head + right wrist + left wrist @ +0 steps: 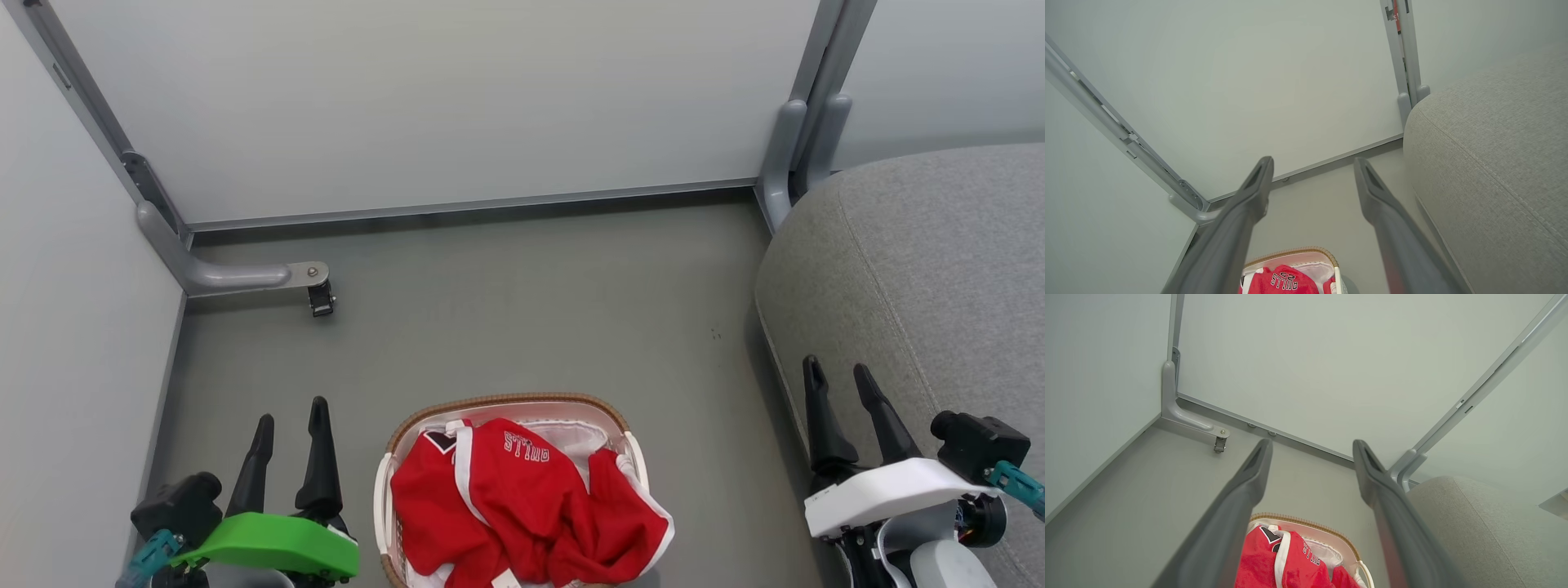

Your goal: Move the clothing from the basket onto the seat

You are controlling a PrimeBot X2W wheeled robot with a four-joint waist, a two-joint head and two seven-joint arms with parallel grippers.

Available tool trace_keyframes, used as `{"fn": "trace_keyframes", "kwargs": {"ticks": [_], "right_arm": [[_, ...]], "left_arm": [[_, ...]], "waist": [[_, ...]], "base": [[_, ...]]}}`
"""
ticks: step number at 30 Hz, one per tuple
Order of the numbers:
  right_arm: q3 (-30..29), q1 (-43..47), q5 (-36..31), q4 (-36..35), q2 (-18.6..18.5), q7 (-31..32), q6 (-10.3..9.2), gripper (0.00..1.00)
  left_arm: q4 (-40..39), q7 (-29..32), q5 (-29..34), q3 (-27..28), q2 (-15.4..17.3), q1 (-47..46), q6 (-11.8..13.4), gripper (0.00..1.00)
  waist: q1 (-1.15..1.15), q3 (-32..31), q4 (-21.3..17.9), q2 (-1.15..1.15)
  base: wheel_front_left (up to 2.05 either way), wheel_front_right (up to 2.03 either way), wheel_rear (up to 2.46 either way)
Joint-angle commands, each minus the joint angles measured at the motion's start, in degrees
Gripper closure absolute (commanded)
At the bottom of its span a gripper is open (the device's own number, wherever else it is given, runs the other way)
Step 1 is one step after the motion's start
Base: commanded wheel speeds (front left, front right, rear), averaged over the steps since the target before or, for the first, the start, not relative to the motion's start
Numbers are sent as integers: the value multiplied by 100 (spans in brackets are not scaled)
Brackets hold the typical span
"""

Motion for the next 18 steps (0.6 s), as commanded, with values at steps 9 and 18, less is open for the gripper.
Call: {"fn": "trace_keyframes", "kwargs": {"ticks": [9,18], "right_arm": [[71,19,-630,63,-42,-170,3,0],[128,17,-1060,133,-48,-281,2,0]], "left_arm": [[189,-173,467,-118,43,6,111,0],[294,-278,860,-209,46,-8,162,0]], "waist": [[0,1,4,0],[0,-1,12,0]], "base": [[0,0,0],[0,0,0]]}}
